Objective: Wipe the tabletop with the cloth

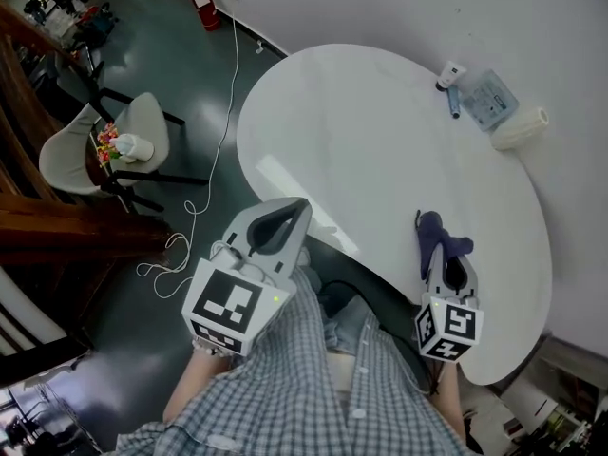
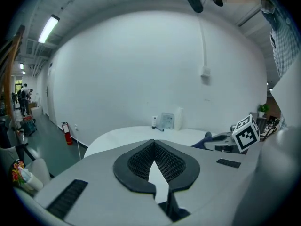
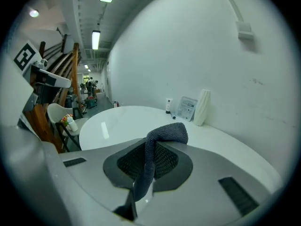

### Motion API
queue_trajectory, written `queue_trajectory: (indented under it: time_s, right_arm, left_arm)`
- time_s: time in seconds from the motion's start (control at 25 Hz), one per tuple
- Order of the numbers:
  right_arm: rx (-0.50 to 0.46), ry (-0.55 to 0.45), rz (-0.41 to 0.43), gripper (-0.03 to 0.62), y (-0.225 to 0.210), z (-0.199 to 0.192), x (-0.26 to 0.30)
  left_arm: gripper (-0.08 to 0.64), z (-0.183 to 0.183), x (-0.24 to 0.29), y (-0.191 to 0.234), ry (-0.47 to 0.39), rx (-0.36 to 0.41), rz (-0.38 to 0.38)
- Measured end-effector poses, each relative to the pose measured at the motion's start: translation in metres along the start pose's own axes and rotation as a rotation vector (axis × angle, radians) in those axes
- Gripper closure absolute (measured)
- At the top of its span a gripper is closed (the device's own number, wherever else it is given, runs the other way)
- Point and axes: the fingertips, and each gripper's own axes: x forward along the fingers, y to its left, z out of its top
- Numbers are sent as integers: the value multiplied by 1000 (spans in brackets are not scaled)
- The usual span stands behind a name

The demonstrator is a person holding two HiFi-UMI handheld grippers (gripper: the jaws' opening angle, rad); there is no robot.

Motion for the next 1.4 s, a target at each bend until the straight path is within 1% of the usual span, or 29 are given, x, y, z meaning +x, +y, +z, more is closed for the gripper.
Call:
queue_trajectory:
  time_s: [0.12, 0.36, 0.6, 0.76, 0.88, 1.04, 1.12, 1.28, 1.4]
  right_arm:
    - [36, 46, -5, 569, 9, -14, 11]
    - [54, 135, 17, 569, 42, -36, 34]
    - [84, 217, 85, 569, 85, -60, 62]
    - [54, 282, 162, 569, 116, -78, 82]
    - [48, 322, 190, 569, 131, -87, 91]
    - [108, 329, 188, 569, 138, -84, 99]
    - [122, 328, 192, 569, 143, -82, 101]
    - [106, 329, 226, 569, 160, -76, 107]
    - [71, 325, 265, 569, 176, -71, 112]
  left_arm:
    - [555, 0, 8, 14, 10, 1, -22]
    - [555, -2, 16, 38, 31, 9, -41]
    - [555, -10, 17, 62, 41, -17, -36]
    - [555, -17, 13, 76, 54, -27, -25]
    - [555, -22, 8, 87, 63, -38, -10]
    - [555, -29, 2, 101, 64, -66, 5]
    - [555, -31, 0, 106, 61, -71, 9]
    - [555, -31, -3, 114, 57, -72, 17]
    - [555, -32, -5, 120, 53, -77, 27]
